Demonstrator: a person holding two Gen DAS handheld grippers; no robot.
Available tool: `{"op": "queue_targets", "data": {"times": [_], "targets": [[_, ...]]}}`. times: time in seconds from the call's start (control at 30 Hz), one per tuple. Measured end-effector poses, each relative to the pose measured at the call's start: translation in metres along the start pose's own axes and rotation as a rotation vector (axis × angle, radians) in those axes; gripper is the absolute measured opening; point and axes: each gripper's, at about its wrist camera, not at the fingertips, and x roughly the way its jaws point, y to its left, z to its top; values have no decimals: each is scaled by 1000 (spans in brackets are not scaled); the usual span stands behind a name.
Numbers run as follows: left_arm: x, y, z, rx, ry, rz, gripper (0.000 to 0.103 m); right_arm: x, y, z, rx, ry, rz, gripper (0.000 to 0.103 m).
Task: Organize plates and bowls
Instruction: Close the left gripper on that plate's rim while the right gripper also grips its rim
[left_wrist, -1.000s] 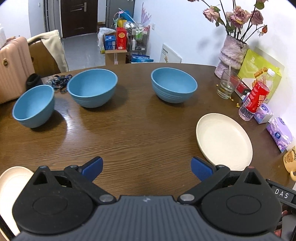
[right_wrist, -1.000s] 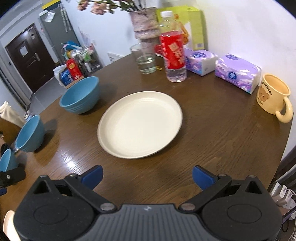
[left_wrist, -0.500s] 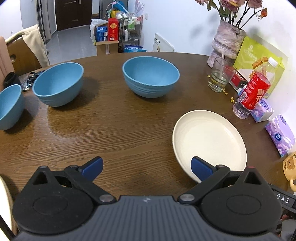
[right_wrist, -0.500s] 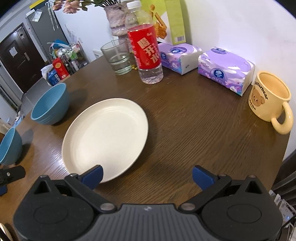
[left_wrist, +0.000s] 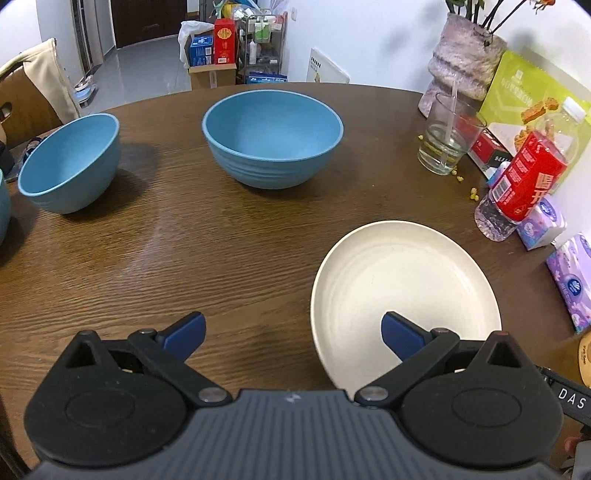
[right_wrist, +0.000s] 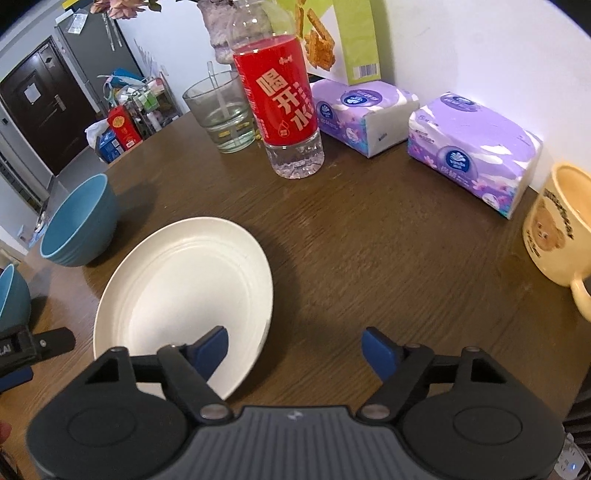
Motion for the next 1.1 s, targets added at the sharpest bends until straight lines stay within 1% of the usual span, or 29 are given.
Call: {"op": "queue_targets", "data": {"times": [0.03,0.17,0.27,0.37,0.47,0.57,0.63,0.73,0.77,0.87,0.93,1.03,1.1], "targets": [[4,-2,2,0,2,4,103,4,-1,3,-2,3,5,78],[18,-9,10,-10,13,14,103,16,-3,15,-7,9,17,71],[25,-13,13,-11,13,21,103,23,-5,25,-10,11,19,68],[31,-17,17,-13,16,29,103,32,-7,32,-12,22,25,62],[37,-21,20,-15,22,28,101,39,-8,37,-16,33,33,58],[42,-25,23,-15,29,26,92,43,-9,41,-20,43,42,56],[45,-26,25,-18,34,21,82,46,-9,44,-22,47,44,55],[49,-27,27,-28,47,16,72,50,-9,46,-27,56,52,49],[50,-27,27,-30,50,16,71,51,-9,47,-27,60,56,46],[53,-27,28,-37,56,11,60,54,-8,48,-30,68,72,41],[55,-27,29,-45,67,2,47,57,-7,49,-33,73,83,37],[59,-26,30,-57,82,-6,36,59,-6,50,-38,80,96,31],[59,-25,30,-61,86,-10,33,61,-6,51,-40,85,105,28]]}}
